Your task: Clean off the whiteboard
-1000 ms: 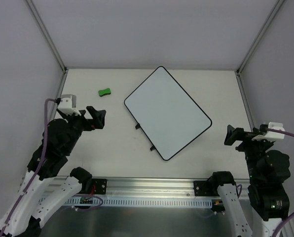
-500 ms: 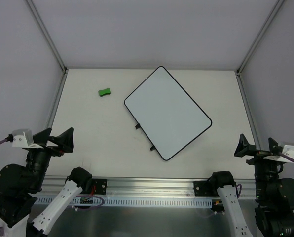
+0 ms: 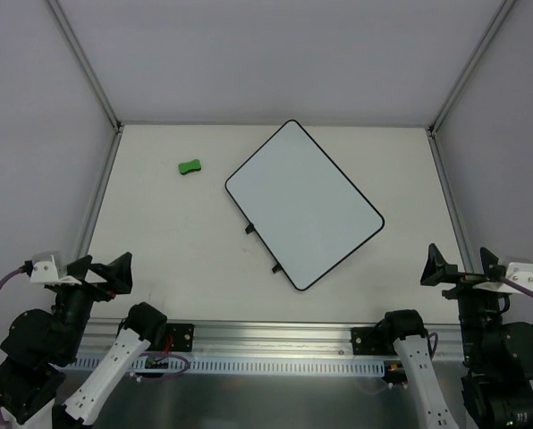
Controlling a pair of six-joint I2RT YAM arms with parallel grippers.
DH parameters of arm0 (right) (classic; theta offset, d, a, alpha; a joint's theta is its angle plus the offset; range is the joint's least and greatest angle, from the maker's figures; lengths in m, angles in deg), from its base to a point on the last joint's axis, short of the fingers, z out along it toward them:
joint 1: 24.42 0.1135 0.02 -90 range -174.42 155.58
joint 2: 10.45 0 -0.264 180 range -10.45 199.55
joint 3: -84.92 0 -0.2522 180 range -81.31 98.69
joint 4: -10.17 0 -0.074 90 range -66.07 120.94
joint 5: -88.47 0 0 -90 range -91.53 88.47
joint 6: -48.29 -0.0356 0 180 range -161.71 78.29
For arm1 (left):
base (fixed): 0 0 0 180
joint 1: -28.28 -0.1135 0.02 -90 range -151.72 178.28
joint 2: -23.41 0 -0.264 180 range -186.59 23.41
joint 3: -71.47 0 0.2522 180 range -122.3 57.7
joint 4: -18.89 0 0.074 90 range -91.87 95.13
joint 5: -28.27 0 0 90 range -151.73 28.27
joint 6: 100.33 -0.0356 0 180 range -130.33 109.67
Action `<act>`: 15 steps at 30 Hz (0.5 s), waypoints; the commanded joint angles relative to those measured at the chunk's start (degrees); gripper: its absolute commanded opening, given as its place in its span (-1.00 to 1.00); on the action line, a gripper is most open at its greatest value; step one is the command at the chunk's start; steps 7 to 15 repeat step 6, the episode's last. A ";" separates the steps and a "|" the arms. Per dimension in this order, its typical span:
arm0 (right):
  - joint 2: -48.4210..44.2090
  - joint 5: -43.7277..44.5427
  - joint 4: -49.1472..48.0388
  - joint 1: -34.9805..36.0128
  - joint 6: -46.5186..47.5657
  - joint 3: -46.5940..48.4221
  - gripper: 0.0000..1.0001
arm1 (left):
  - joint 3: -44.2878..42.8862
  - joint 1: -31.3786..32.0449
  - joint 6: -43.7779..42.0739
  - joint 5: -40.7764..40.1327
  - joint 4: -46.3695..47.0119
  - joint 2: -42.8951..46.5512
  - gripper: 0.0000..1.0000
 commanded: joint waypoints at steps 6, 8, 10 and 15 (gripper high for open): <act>-1.11 -1.09 -1.97 0.49 1.08 -0.53 0.98 | 0.28 0.23 1.00 -1.59 -1.04 0.01 0.97; -1.11 -1.09 -1.97 0.49 1.08 -0.53 0.98 | 0.28 0.23 1.00 -1.59 -1.04 0.01 0.97; -1.11 -1.09 -1.97 0.49 1.08 -0.53 0.98 | 0.28 0.23 1.00 -1.59 -1.04 0.01 0.97; -1.11 -1.09 -1.97 0.49 1.08 -0.53 0.98 | 0.28 0.23 1.00 -1.59 -1.04 0.01 0.97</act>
